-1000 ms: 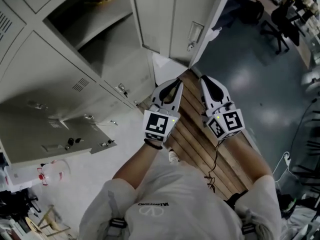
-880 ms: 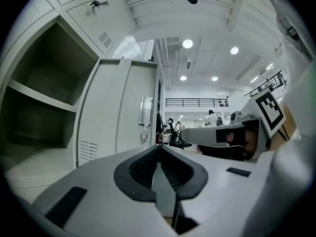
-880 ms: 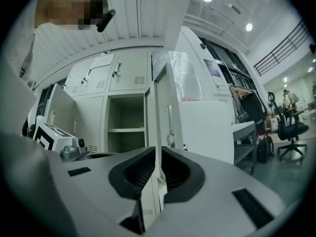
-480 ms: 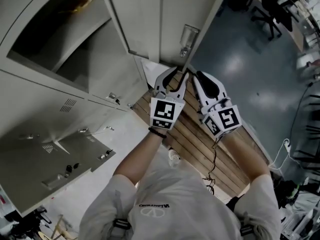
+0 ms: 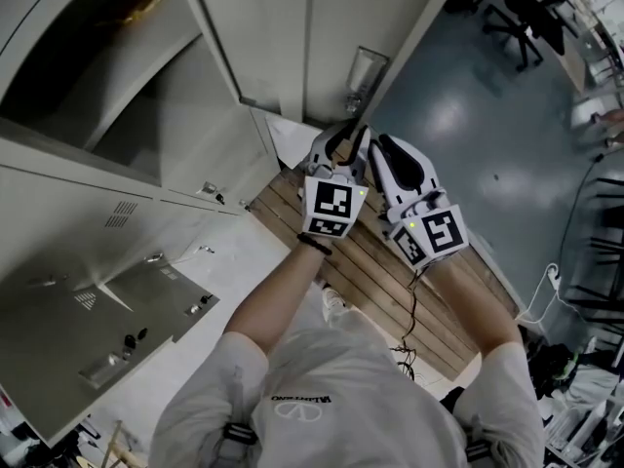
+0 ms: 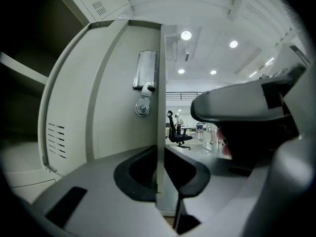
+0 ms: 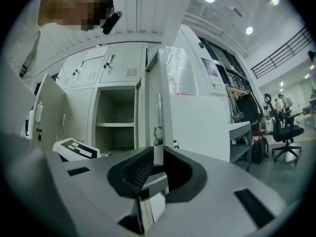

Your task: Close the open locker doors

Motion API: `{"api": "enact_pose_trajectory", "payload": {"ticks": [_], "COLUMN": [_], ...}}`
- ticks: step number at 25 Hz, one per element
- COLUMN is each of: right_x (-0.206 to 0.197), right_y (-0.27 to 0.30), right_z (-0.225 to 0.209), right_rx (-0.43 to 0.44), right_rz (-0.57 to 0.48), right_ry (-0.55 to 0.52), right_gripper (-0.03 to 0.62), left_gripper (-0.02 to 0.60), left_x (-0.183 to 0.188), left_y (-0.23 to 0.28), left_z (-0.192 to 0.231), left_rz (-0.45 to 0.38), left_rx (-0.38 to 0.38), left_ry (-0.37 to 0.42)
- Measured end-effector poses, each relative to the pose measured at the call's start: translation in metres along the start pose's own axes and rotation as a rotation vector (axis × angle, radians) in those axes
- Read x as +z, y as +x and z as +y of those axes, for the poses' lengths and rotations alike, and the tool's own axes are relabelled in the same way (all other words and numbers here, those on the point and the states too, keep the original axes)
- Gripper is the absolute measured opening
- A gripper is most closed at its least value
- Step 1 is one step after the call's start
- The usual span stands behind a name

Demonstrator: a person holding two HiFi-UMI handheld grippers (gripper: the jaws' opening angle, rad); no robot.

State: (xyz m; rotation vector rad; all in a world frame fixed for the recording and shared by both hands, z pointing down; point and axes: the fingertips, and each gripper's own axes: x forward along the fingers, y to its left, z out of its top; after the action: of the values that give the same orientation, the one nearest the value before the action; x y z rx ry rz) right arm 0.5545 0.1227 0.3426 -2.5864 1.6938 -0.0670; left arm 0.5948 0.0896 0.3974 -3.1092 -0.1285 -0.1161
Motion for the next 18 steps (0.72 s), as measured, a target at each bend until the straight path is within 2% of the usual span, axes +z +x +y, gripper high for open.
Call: {"api": "enact_pose_trajectory", "payload": {"ticks": [1, 4, 7, 13, 18], "right_x": [0.003, 0.015, 0.03, 0.052, 0.07], "right_y": [-0.002, -0.009, -0.014, -0.023, -0.008], "right_z": [-0.001, -0.003, 0.004, 0.037, 0.09], "right_rx": [-0.001, 0.005, 0.056, 0.222, 0.425], "right_rz": [-0.003, -0.019, -0.049, -0.078, -0.089], "right_ry": [0.001, 0.002, 0.013, 0.002, -0.012], "right_gripper": [0.071, 0.071, 0.073, 0.115, 0.164], "left_gripper": [0.044, 0.041, 0.041, 0.048, 0.052], "left_x": [0.0, 0.001, 0.001, -0.004, -0.002], "left_y": [0.0, -0.006, -0.026, -0.097, -0.144], "left_z": [-0.001, -0.007, -0.008, -0.006, 0.009], "left_rz": [-0.002, -0.019, -0.036, -0.097, -0.126], "left_rx": [0.005, 0.008, -0.011, -0.068, -0.066], "left_ry": [0.003, -0.006, -0.007, -0.008, -0.007]}}
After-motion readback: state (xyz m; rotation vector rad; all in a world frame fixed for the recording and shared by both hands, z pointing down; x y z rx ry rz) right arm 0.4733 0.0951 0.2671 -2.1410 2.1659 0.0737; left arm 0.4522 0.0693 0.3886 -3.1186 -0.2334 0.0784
